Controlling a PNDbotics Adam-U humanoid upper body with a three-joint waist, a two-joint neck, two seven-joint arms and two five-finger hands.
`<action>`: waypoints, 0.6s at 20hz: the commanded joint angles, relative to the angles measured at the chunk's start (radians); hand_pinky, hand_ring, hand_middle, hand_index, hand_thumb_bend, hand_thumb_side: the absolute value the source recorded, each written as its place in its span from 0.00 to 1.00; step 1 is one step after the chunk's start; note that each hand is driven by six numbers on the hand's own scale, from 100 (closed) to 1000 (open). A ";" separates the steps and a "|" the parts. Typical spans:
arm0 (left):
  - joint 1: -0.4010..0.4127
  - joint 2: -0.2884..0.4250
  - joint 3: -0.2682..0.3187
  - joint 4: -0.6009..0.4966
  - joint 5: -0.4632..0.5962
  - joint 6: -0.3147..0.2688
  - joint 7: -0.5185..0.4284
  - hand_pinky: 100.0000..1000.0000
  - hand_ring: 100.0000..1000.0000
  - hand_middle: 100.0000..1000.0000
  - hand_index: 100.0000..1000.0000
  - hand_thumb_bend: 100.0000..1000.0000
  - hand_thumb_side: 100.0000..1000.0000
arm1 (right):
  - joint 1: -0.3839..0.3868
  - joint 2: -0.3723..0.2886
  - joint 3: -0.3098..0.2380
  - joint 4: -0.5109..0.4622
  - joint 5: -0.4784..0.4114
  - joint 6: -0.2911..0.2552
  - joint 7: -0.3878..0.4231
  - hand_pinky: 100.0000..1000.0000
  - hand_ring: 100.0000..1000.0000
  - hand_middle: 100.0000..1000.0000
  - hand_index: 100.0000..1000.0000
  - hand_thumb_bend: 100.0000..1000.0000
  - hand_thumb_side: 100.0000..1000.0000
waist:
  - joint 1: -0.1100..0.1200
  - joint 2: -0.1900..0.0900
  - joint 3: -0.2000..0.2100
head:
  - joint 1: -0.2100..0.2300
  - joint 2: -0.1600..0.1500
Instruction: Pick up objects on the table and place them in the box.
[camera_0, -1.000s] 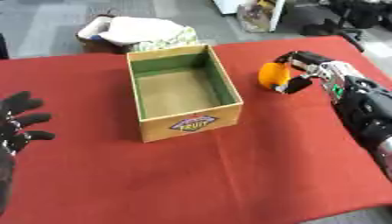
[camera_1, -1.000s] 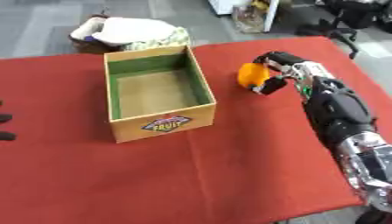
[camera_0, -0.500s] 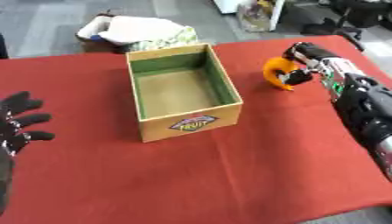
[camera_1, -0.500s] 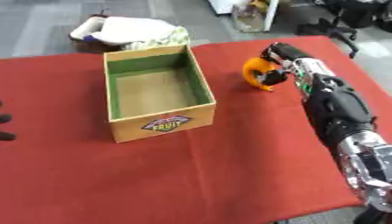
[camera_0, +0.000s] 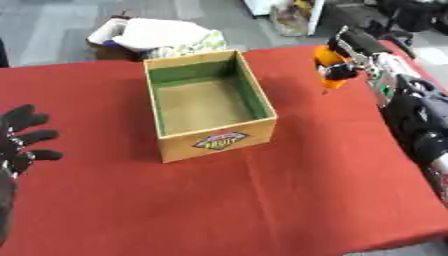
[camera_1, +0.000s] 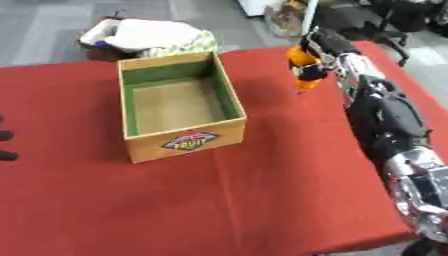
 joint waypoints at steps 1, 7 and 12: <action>-0.011 0.001 0.000 -0.021 0.004 0.000 -0.001 0.56 0.71 0.71 0.86 0.02 1.00 | -0.031 -0.019 0.010 -0.051 -0.023 -0.032 -0.037 0.63 0.51 0.00 0.14 0.00 0.07 | -0.004 -0.018 0.000 | -0.002 -0.012; -0.011 0.001 -0.001 -0.021 0.004 0.000 -0.003 0.56 0.71 0.71 0.86 0.02 1.00 | -0.051 -0.004 0.025 -0.104 -0.072 -0.081 -0.044 0.62 0.51 0.00 0.13 0.00 0.06 | -0.006 -0.021 0.002 | -0.003 -0.011; -0.011 0.001 -0.002 -0.021 0.005 0.001 -0.004 0.56 0.71 0.71 0.86 0.02 1.00 | -0.076 0.027 0.048 -0.156 -0.117 -0.118 -0.020 0.62 0.51 0.00 0.14 0.00 0.05 | -0.005 -0.025 0.005 | -0.006 -0.011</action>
